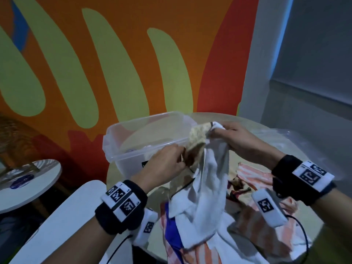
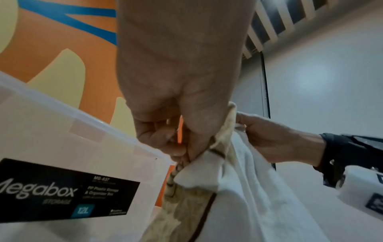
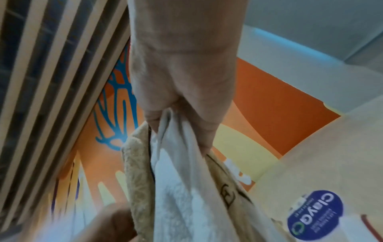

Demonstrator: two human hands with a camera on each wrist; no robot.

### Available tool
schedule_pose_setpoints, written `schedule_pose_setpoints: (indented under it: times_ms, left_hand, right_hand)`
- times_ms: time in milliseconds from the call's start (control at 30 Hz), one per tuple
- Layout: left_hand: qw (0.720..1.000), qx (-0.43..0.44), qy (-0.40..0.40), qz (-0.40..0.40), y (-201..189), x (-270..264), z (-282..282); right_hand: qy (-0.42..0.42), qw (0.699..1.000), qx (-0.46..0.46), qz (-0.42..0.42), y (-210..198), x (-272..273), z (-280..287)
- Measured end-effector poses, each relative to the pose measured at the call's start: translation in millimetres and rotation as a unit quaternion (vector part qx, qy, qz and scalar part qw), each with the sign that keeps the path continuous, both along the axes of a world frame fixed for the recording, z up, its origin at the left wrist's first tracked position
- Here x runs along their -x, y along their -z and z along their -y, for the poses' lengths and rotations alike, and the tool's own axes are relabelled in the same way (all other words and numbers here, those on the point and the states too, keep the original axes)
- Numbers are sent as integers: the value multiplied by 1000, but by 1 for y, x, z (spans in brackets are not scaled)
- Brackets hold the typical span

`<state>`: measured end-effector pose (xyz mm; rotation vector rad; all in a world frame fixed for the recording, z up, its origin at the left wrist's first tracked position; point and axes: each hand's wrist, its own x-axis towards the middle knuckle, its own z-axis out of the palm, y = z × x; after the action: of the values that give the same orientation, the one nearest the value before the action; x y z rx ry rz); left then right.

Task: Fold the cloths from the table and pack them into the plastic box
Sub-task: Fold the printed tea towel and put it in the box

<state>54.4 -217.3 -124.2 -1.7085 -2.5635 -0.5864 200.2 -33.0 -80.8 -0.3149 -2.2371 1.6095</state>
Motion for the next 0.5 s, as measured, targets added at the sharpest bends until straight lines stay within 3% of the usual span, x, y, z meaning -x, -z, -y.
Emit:
schedule_pose_setpoints:
  times_ms: [167,233,300,367,500]
  left_hand:
    - [986,-138,4,96,-9,-13,-8]
    - [964,-180,9,194,-17,-22,-15]
    - [942,-169,24,288,-22,-32,-23]
    - [953,-148,28,263,-22,-39,-32]
    - [959,-202,4,200,-21,-33,-49]
  right_hand:
    - [37,998,35,-34,-17,-4,-15]
    - [38,998,43,-34,-17,-8,-16]
    - [5,998,53,-29,-17,-12,-14]
    - [-2,998,57,-27,-18,-16,-17]
    - [85,991,83,-58,-25,-28,-43]
